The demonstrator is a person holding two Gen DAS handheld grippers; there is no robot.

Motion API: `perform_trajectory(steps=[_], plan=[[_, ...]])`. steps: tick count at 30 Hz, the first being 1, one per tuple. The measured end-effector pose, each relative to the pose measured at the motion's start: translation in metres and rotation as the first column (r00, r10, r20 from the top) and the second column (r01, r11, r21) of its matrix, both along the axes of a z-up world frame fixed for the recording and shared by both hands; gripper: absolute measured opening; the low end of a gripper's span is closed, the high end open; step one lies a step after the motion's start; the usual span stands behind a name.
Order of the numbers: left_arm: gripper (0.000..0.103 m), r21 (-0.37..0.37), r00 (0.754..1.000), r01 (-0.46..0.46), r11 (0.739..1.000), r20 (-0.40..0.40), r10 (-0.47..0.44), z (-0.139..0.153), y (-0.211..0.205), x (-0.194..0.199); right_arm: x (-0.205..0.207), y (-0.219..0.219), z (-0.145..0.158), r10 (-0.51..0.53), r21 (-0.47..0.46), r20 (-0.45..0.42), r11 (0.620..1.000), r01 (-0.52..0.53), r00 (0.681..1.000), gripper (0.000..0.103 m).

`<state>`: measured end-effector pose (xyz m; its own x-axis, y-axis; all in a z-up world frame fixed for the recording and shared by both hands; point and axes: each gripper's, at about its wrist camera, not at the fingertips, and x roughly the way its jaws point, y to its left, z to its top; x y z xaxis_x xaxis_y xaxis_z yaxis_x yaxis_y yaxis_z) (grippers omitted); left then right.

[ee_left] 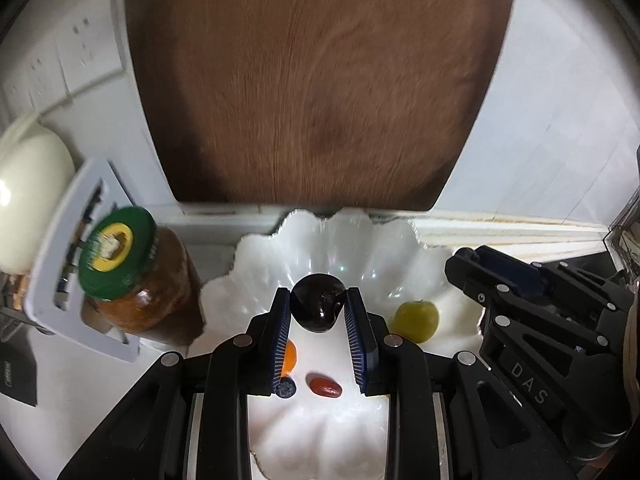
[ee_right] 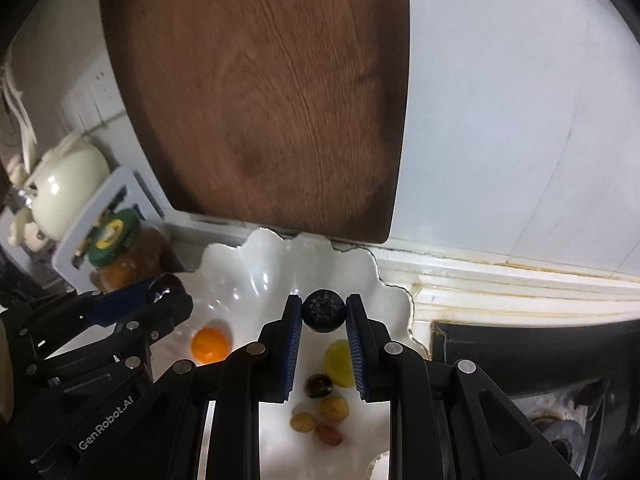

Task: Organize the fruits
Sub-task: 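Open both tools to drop the dark fruit and blueberry into the bowl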

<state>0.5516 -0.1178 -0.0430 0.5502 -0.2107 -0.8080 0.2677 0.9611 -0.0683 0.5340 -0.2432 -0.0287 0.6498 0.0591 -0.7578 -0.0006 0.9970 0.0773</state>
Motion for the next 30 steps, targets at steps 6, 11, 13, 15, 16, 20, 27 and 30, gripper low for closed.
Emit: perform_trajectory(steps=[6,11,13,15,16,20,27,30], plan=[[0.028,0.007,0.996,0.011,1.0,-0.089,-0.01,-0.024,-0.005,0.019,0.018,0.0,-0.019,0.016,0.014,-0.063,1.0,-0.015,0.998,0.024],[0.028,0.032,0.988,0.017,0.999,-0.153,-0.012,-0.045,-0.009,0.034,0.03,0.0,-0.035,0.015,0.02,-0.117,1.0,-0.013,0.993,0.024],[0.028,0.045,0.985,0.017,0.999,-0.17,-0.009,-0.051,-0.01,0.038,0.035,-0.001,-0.041,0.014,0.014,-0.133,1.0,-0.012,0.991,0.024],[0.028,0.054,0.984,0.02,0.998,-0.179,-0.01,-0.055,-0.011,0.04,0.039,-0.001,-0.048,0.012,0.008,-0.149,1.0,-0.011,0.989,0.024],[0.028,0.066,0.983,0.019,0.998,-0.184,-0.007,-0.057,-0.012,0.041,0.04,-0.001,-0.05,0.011,0.009,-0.154,1.0,-0.01,0.988,0.024],[0.031,0.077,0.981,0.017,0.997,-0.192,-0.002,-0.062,-0.011,0.045,0.043,-0.002,-0.057,0.006,0.003,-0.173,1.0,-0.005,0.985,0.024],[0.049,0.115,0.988,0.011,0.993,-0.152,0.006,-0.056,-0.008,0.041,0.041,0.002,-0.064,-0.017,-0.026,-0.188,1.0,0.012,0.982,0.037],[0.057,0.114,0.993,0.006,0.993,-0.12,0.008,-0.048,-0.003,0.033,0.032,0.003,-0.059,-0.021,-0.022,-0.184,1.0,0.017,0.983,0.043]])
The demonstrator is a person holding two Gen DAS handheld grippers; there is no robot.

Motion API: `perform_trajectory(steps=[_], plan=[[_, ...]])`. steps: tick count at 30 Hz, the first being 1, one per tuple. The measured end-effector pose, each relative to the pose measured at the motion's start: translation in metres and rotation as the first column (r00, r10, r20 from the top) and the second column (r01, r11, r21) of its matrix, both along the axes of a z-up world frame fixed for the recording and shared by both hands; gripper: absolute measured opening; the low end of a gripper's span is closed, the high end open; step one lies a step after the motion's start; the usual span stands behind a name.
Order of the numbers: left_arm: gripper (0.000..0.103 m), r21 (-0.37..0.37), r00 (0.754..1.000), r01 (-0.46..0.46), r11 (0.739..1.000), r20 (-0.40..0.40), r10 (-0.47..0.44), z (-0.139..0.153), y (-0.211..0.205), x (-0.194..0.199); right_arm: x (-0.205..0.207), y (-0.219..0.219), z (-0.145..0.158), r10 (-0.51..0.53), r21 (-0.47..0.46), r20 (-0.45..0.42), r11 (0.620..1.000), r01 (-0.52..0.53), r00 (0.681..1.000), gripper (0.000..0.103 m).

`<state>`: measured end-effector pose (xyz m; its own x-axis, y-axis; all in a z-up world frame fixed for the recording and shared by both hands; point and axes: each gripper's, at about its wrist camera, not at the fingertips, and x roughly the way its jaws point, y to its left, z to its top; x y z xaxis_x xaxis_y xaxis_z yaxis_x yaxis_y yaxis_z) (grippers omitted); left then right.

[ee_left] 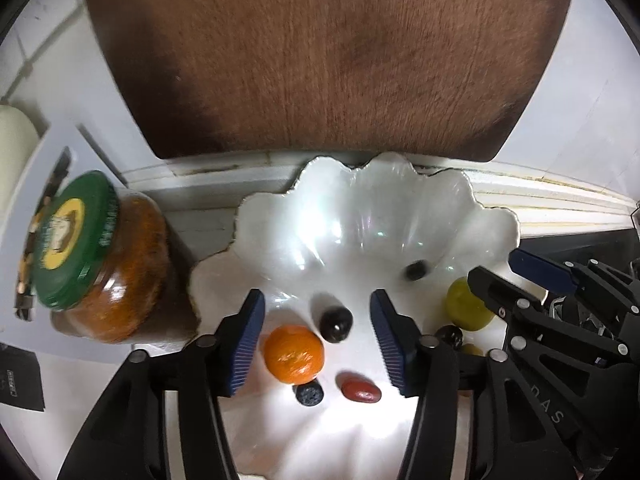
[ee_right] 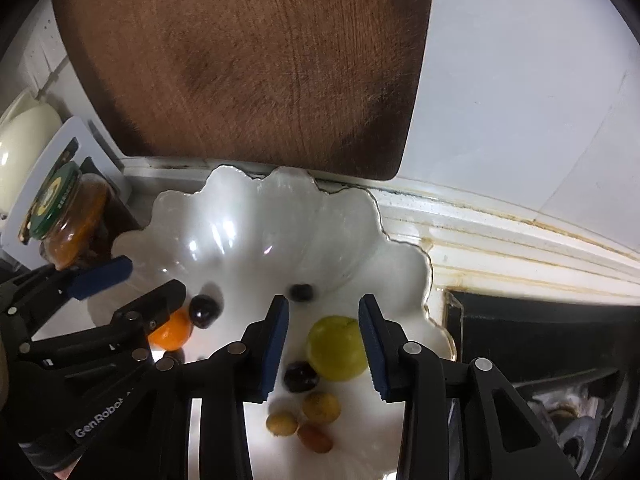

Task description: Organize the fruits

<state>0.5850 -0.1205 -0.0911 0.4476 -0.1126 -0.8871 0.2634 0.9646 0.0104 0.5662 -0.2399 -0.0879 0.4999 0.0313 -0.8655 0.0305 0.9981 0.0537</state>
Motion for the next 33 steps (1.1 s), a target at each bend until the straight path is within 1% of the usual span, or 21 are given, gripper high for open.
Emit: perform_trajectory(steps=[1,3,5,6,9,11,12,14,16,20,25,28,32,33], plan=[[0.06,0.002,1.0,-0.008,1.0,0.019,0.008,0.005,0.003,-0.004,-0.004,0.001,0.001,-0.004,-0.004,0.007,1.0,0.004,1.0,0.048],[0.062,0.004,0.998,-0.023,1.0,0.052,0.022,0.015,0.009,-0.012,-0.011,0.003,0.007,-0.011,-0.019,0.022,1.0,0.012,1.0,0.051],[0.07,0.017,0.996,-0.036,0.999,0.087,0.035,0.024,0.012,-0.022,-0.022,0.004,0.012,-0.02,-0.027,0.04,0.999,0.021,0.999,0.054],[0.071,0.022,0.993,-0.042,0.999,0.111,0.039,0.029,0.016,-0.026,-0.029,0.005,0.016,-0.027,-0.027,0.052,0.999,0.028,0.998,0.056],[0.075,0.043,0.983,-0.058,0.997,0.175,0.05,0.043,0.022,-0.045,-0.052,0.009,0.029,-0.029,-0.04,0.094,0.999,0.033,0.995,0.061],[0.08,0.046,0.975,-0.066,0.997,0.216,0.055,0.051,0.025,-0.062,-0.067,0.012,0.038,-0.028,-0.059,0.126,0.998,0.035,0.992,0.062],[0.082,0.05,0.97,-0.069,0.996,0.238,0.055,0.056,0.026,-0.071,-0.078,0.011,0.044,-0.03,-0.066,0.149,0.997,0.041,0.988,0.063],[0.086,0.054,0.954,-0.074,0.996,0.293,0.055,0.068,0.029,-0.092,-0.096,0.009,0.055,-0.041,-0.059,0.185,0.997,0.052,0.982,0.065],[0.088,0.052,0.935,-0.085,0.995,0.348,0.062,0.079,0.032,-0.117,-0.117,0.007,0.067,-0.047,-0.042,0.226,0.997,0.058,0.973,0.067],[0.089,0.04,0.912,-0.089,0.995,0.405,0.066,0.095,0.037,-0.159,-0.158,0.005,0.087,-0.053,-0.038,0.297,0.997,0.068,0.953,0.067],[0.094,0.042,0.855,-0.114,0.993,0.513,0.077,0.118,0.04,-0.224,-0.217,0.009,0.11,-0.044,-0.061,0.387,0.995,0.074,0.921,0.067],[0.095,0.02,0.832,-0.114,0.993,0.549,0.084,0.129,0.041,-0.263,-0.251,0.014,0.121,-0.02,-0.082,0.424,0.995,0.061,0.906,0.067],[0.096,-0.007,0.811,-0.106,0.994,0.578,0.091,0.138,0.044,-0.311,-0.299,0.018,0.135,-0.001,-0.092,0.473,0.994,0.051,0.881,0.067],[0.096,-0.015,0.809,-0.106,0.994,0.58,0.095,0.139,0.045,-0.321,-0.313,0.017,0.138,0.005,-0.095,0.486,0.994,0.048,0.874,0.071]])
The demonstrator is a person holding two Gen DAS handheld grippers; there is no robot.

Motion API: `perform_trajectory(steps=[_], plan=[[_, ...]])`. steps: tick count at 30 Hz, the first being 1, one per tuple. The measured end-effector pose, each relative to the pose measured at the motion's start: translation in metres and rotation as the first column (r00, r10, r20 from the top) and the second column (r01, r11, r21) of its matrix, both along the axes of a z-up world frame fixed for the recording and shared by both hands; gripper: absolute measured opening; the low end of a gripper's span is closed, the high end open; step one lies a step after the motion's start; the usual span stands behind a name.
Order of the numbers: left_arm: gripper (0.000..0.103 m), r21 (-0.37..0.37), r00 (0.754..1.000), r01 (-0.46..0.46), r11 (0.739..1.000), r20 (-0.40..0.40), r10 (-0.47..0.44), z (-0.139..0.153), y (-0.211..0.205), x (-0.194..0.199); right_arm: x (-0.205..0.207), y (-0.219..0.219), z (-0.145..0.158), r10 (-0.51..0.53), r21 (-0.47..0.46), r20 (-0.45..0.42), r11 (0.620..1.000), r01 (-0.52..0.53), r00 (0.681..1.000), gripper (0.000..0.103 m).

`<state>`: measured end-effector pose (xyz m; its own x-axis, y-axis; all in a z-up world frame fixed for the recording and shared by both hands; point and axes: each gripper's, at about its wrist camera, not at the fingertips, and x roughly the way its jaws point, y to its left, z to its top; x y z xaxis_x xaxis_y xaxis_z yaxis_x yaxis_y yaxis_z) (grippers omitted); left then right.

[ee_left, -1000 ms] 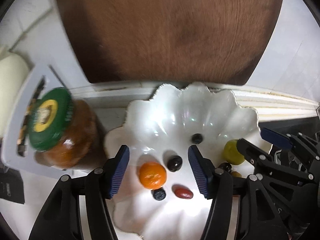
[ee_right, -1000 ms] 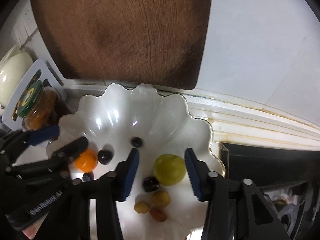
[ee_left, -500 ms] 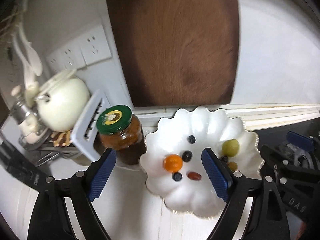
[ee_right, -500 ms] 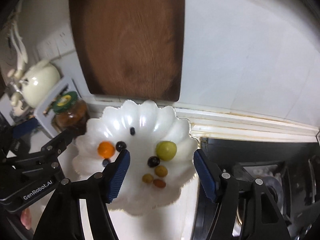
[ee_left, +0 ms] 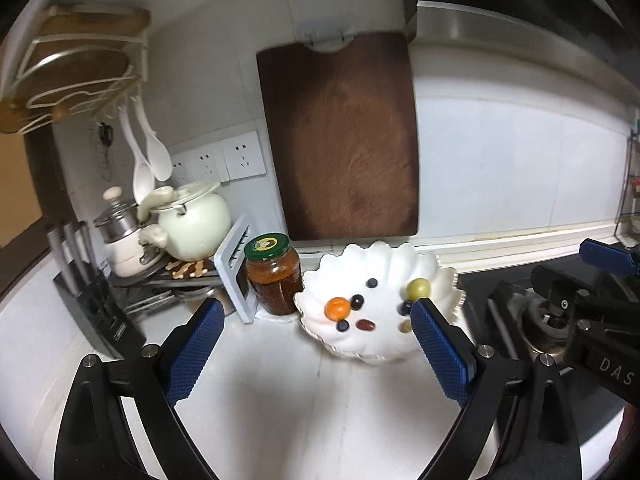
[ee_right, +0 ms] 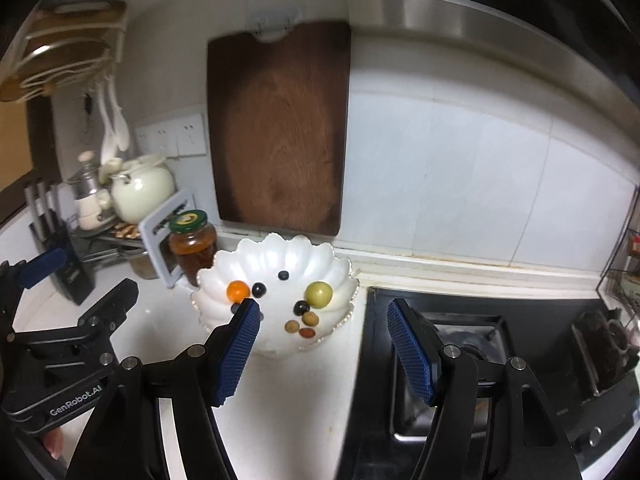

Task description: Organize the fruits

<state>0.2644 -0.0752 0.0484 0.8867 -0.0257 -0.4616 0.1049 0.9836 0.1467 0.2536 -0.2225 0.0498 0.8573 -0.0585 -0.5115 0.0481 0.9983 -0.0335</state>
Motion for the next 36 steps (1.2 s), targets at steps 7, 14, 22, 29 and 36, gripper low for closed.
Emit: perform_trajectory(steps=[7,14,22,29,36], plan=[[0.097,-0.081,1.0,0.017,0.997,0.018,-0.016,0.005,0.011,-0.074,-0.081,-0.008,0.008,-0.005,-0.024,0.094,1.0,0.007,0.996,0.079],[0.099,-0.095,0.999,0.034,0.995,0.045,-0.03,0.006,0.014,-0.143,-0.152,-0.006,0.007,-0.014,-0.023,0.141,1.0,0.017,0.99,0.082],[0.103,-0.075,0.993,0.026,0.997,0.118,-0.017,0.006,0.016,-0.211,-0.216,-0.004,-0.006,-0.027,0.003,0.145,1.0,0.027,0.989,0.082],[0.103,-0.078,0.993,0.04,0.996,0.114,-0.031,0.0,0.019,-0.252,-0.255,-0.002,-0.02,-0.04,0.012,0.121,0.999,0.039,0.992,0.082],[0.103,-0.075,0.994,0.055,0.996,0.104,-0.047,-0.007,0.018,-0.277,-0.288,-0.008,-0.031,-0.078,0.012,0.118,0.997,0.077,0.99,0.082]])
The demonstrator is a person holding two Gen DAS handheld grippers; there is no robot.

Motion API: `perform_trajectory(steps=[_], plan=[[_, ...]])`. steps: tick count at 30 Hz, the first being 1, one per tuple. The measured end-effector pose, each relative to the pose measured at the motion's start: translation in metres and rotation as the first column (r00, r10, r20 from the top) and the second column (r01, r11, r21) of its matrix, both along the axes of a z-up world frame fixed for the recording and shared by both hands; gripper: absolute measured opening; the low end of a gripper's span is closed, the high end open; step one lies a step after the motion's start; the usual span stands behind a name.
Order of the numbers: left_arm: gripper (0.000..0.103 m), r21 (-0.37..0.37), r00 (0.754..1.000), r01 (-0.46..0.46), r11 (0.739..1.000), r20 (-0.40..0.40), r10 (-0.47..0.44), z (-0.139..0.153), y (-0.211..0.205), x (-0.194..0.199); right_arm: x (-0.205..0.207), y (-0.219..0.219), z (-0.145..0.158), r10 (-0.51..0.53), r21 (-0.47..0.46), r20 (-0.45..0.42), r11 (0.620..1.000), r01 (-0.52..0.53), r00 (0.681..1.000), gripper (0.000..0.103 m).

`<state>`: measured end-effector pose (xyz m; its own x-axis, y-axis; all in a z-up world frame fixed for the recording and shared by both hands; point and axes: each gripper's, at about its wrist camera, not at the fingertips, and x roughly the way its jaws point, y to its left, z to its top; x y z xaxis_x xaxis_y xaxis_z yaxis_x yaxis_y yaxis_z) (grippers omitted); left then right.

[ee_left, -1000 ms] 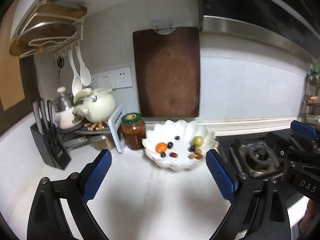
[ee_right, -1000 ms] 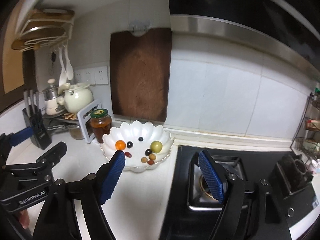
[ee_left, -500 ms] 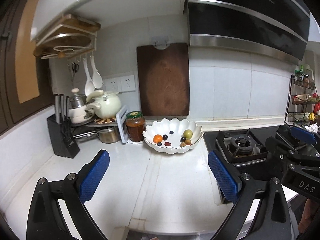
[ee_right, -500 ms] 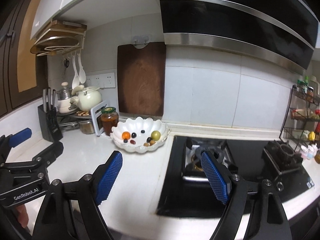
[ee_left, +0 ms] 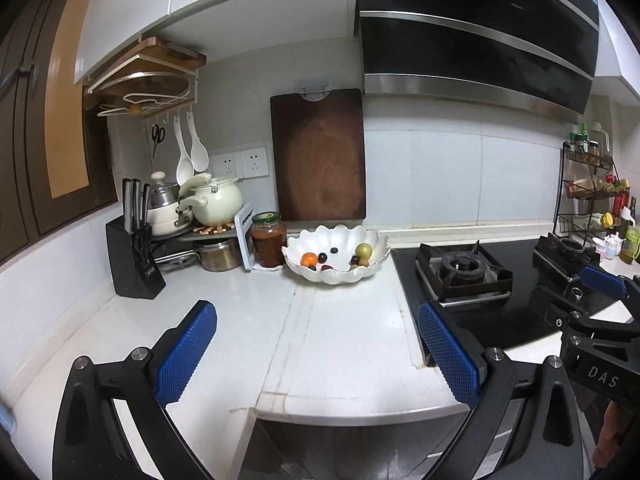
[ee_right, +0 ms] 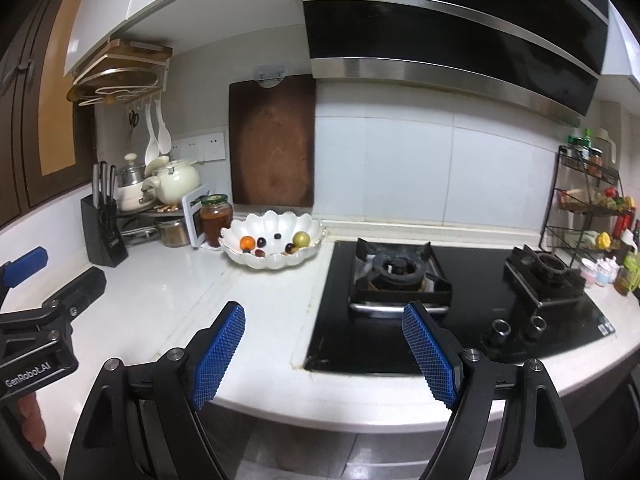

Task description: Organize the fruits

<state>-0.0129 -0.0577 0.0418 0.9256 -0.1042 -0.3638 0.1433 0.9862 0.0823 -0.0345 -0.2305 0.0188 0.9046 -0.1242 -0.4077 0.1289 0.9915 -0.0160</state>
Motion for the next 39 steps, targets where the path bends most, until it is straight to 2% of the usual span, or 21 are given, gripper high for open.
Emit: perform_trajectory(steps=[18,39], plan=[[0.103,-0.003,1.0,0.015,1.0,-0.007,-0.015,-0.006,-0.001,-0.031,-0.032,-0.005,-0.009,-0.004,-0.003,0.006,1.0,0.004,1.0,0.082],[0.103,-0.009,1.0,0.008,1.0,0.004,-0.008,-0.006,0.003,-0.037,-0.038,-0.002,-0.008,0.004,-0.006,0.014,1.0,-0.004,1.0,0.082]])
